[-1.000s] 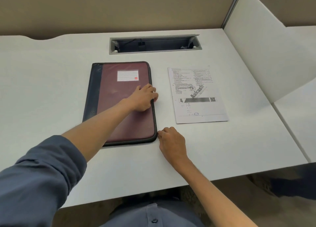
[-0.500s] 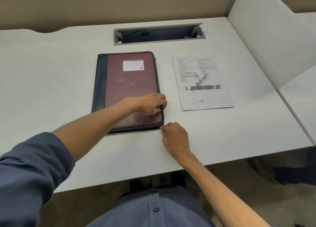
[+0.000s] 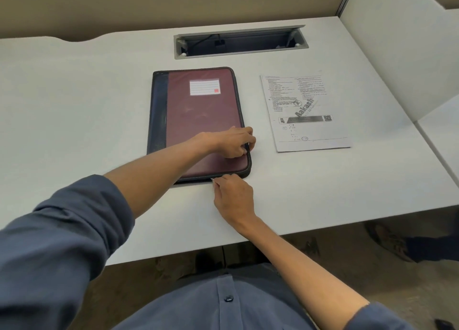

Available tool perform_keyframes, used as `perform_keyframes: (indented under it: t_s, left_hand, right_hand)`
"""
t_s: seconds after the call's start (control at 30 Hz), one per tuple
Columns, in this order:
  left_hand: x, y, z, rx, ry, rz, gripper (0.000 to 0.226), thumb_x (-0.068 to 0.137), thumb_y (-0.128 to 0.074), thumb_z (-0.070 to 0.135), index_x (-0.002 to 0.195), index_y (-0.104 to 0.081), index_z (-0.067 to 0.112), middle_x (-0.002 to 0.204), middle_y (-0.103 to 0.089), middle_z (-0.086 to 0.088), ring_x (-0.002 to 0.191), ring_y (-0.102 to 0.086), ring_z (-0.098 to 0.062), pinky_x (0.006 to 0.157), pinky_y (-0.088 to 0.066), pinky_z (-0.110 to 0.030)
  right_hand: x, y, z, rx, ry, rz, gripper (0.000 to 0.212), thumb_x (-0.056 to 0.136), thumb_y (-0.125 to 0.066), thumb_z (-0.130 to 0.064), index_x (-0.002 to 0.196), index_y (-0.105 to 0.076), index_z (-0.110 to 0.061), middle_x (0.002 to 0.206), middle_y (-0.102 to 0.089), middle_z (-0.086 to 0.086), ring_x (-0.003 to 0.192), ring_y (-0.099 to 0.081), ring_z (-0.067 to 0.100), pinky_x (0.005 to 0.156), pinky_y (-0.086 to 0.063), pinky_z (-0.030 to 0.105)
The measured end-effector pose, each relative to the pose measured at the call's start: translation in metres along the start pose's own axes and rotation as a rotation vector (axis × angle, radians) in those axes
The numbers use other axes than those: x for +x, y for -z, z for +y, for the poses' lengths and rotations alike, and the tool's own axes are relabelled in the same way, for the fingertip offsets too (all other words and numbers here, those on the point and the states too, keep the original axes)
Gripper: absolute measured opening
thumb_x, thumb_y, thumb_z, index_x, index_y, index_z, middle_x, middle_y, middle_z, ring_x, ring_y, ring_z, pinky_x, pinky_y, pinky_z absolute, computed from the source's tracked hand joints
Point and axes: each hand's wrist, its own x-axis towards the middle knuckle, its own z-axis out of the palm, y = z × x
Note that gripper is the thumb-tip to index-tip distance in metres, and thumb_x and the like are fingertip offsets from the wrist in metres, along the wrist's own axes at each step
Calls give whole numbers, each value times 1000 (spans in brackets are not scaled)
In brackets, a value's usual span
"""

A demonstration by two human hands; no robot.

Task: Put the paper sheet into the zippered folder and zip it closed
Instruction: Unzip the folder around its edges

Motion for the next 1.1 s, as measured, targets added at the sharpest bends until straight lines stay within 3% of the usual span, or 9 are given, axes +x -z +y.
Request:
perform_keyframes:
  t_s: [0.1, 0.3, 0.43, 0.5, 0.57, 0.67, 0.77, 0.87, 1.1]
  left_hand:
    - [0, 1, 4, -1, 3, -3, 20, 89, -45, 5, 98, -59, 15, 109, -47, -4, 95, -47, -22, 104, -31, -43]
    - [-1, 1, 4, 3, 19, -2, 21, 89, -46, 5, 101, -61, 15, 110, -47, -3, 97, -48, -24, 98, -32, -36]
    - [-12, -1, -5, -18, 12, 54, 23, 93, -53, 18, 115, -62, 20, 134, -43, -4, 119, -44, -28, 104, -30, -37]
    - [-26, -3, -20, 50, 29, 152, 42, 92, -56, 36, 132, -52, 26, 150, -31, -5, 138, -29, -26, 115, -16, -47]
    - [-48, -5, -41, 115, 152, 255, 65, 86, -56, 56, 143, -37, 34, 158, -18, -5, 148, -8, -22, 116, -2, -60]
    - [-88, -5, -83, 68, 488, 357, 91, 72, -56, 78, 149, -21, 44, 163, -2, -5, 149, 8, -28, 112, 7, -65]
    - [-122, -10, -117, -130, 673, 331, 101, 60, -60, 84, 147, -19, 52, 163, 6, -2, 149, 10, -32, 114, 3, -63]
    - [-133, -22, -124, -352, 656, 353, 105, 59, -70, 75, 148, -22, 48, 162, 11, 7, 149, 9, -33, 117, -9, -61]
    - [-133, -18, -124, -360, 663, 354, 107, 60, -75, 69, 150, -25, 40, 163, 9, 6, 148, 4, -35, 118, -13, -57]
  right_hand:
    - [2, -7, -9, 6, 19, -13, 15, 82, -66, -8, 67, -66, -11, 61, -61, 1, 55, -52, 17, 43, -40, 27]
    - [3, -16, -22, 12, 58, -8, 18, 80, -68, -7, 64, -62, -11, 58, -59, 1, 52, -47, 16, 41, -33, 25]
    - [2, -20, -23, 2, 86, 10, 12, 80, -69, -9, 69, -66, -13, 63, -63, -1, 56, -54, 17, 43, -32, 22]
    - [1, -19, -18, 16, 76, 40, 9, 84, -67, -13, 75, -69, -14, 66, -65, -2, 59, -55, 16, 45, -31, 21]
    - [0, -20, -16, 34, 42, 54, 12, 87, -63, -16, 76, -69, -15, 67, -65, -3, 60, -55, 16, 46, -32, 23]
    - [1, -22, -18, 62, 20, 39, 15, 89, -60, -18, 76, -68, -15, 67, -64, -3, 61, -54, 16, 46, -38, 26]
    - [-1, -22, -18, 82, 27, 10, 19, 93, -56, -19, 80, -69, -14, 69, -65, -3, 62, -53, 14, 49, -40, 26]
    - [-4, -27, -23, 104, 18, 8, 17, 92, -57, -14, 79, -68, -12, 69, -65, 0, 61, -54, 16, 49, -46, 29]
    - [-5, -31, -38, 118, -43, 28, 15, 89, -58, -11, 76, -68, -11, 66, -64, 1, 59, -55, 17, 47, -50, 35]
